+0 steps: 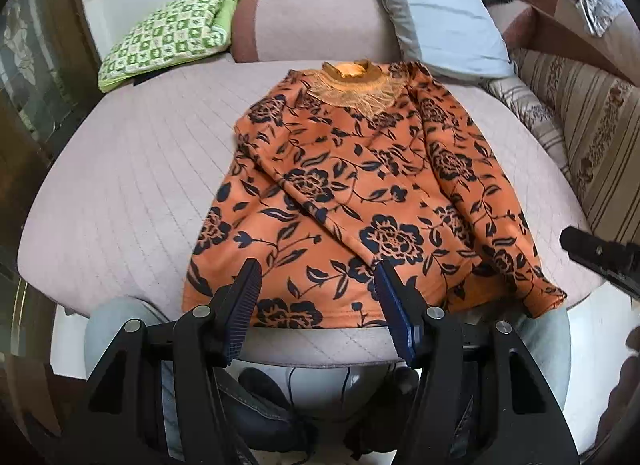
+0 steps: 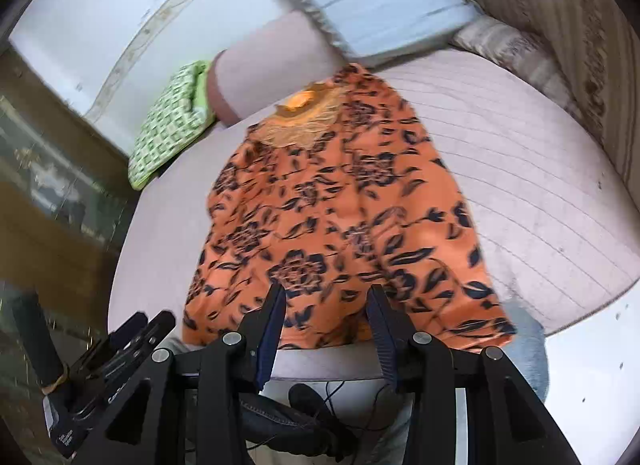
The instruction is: Fold small clothes
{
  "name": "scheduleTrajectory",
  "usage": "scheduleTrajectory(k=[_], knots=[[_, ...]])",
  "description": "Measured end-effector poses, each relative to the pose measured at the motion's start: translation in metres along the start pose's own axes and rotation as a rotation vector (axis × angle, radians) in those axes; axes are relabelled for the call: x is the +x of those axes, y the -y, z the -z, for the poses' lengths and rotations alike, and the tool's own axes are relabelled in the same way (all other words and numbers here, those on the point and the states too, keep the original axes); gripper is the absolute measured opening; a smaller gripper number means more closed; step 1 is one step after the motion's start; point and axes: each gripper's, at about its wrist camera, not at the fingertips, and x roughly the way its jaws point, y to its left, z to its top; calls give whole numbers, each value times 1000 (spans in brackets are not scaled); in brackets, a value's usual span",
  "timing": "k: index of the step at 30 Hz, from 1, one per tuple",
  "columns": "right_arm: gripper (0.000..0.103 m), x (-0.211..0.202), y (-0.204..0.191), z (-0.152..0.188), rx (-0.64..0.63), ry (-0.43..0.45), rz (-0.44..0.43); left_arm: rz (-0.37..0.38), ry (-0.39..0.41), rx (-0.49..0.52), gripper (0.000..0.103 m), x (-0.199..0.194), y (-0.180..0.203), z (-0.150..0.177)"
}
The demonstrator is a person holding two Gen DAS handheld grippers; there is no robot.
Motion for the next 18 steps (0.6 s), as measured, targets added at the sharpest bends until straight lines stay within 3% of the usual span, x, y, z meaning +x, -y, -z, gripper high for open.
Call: scheduleTrajectory(k=[6,12,18], knots=[[40,16,55,-17,85,-1,23,39,-52,27,59,23,15,-2],[40,69,130,-50,225,-34,-34,47,-102,34,59,50,26,-7],[39,117,150,-67,255,-108,-76,49,-132,30,59,70,32,-14]])
